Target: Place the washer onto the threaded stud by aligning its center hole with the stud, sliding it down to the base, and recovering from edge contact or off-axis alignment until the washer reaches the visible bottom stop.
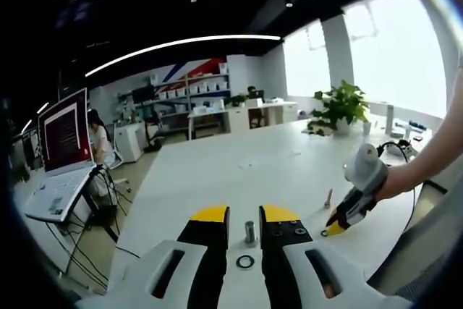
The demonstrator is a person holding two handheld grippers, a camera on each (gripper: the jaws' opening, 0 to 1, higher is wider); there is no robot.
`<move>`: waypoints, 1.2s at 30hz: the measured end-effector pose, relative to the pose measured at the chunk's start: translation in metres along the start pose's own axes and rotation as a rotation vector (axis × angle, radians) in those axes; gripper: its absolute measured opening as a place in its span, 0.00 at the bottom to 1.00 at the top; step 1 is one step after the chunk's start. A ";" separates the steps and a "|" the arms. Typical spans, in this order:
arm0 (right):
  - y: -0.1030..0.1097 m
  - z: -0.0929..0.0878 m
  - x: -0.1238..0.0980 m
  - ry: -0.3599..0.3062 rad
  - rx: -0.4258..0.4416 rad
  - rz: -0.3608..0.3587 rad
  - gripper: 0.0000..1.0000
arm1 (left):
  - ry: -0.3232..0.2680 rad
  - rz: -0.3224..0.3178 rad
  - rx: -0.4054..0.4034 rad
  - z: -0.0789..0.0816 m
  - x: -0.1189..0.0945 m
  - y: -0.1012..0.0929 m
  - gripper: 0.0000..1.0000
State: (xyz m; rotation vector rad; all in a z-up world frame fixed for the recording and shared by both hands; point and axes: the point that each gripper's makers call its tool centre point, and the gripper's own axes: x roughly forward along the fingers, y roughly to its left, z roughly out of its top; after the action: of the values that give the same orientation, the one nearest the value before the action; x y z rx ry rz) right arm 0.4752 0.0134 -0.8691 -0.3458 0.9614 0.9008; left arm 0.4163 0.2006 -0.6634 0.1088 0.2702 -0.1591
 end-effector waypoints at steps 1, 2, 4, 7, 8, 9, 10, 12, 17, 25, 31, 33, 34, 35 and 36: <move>0.000 0.000 0.000 -0.001 0.000 0.000 0.18 | 0.000 0.001 -0.001 0.000 0.000 0.000 0.14; 0.000 0.000 0.001 -0.001 -0.002 0.000 0.18 | 0.001 0.002 -0.004 0.000 0.000 0.001 0.14; 0.000 0.000 0.001 -0.004 -0.004 0.002 0.18 | 0.003 0.004 -0.003 -0.001 0.000 0.001 0.14; 0.002 -0.001 0.002 -0.010 -0.010 0.002 0.18 | 0.005 0.004 -0.002 -0.001 0.000 0.001 0.14; 0.003 -0.002 0.003 -0.012 -0.010 0.004 0.18 | 0.006 0.003 -0.002 -0.001 0.000 0.001 0.14; 0.004 -0.004 0.003 -0.013 -0.010 0.006 0.18 | 0.006 0.003 -0.002 -0.001 0.000 0.001 0.14; 0.004 -0.003 0.003 -0.029 -0.016 0.000 0.18 | 0.006 0.003 -0.001 -0.001 0.000 0.001 0.14; 0.004 -0.005 0.003 -0.035 -0.016 -0.002 0.18 | 0.008 0.002 -0.001 -0.002 0.001 0.000 0.14; 0.006 -0.005 0.003 -0.059 -0.042 -0.011 0.18 | 0.012 -0.003 0.003 -0.002 0.001 -0.001 0.14; 0.007 -0.008 0.002 -0.148 -0.089 -0.049 0.18 | 0.018 -0.004 0.006 -0.004 0.001 -0.002 0.14; 0.005 -0.004 0.002 -0.187 -0.100 -0.067 0.18 | 0.020 -0.006 0.007 -0.005 0.002 -0.002 0.14; 0.004 -0.003 0.003 -0.200 -0.094 -0.073 0.18 | 0.021 -0.006 0.008 -0.005 0.002 -0.002 0.14; 0.004 -0.003 0.003 -0.205 -0.095 -0.074 0.18 | 0.022 -0.005 0.008 -0.005 0.002 -0.002 0.14; 0.004 -0.004 0.003 -0.207 -0.098 -0.075 0.18 | 0.022 -0.005 0.007 -0.005 0.001 -0.002 0.14; 0.004 -0.003 0.003 -0.214 -0.099 -0.076 0.18 | 0.021 -0.004 0.006 -0.005 0.001 -0.001 0.14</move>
State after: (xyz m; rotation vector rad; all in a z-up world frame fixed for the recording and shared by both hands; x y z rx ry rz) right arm 0.4713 0.0153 -0.8729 -0.3601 0.7044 0.8983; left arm 0.4161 0.1998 -0.6685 0.1163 0.2907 -0.1627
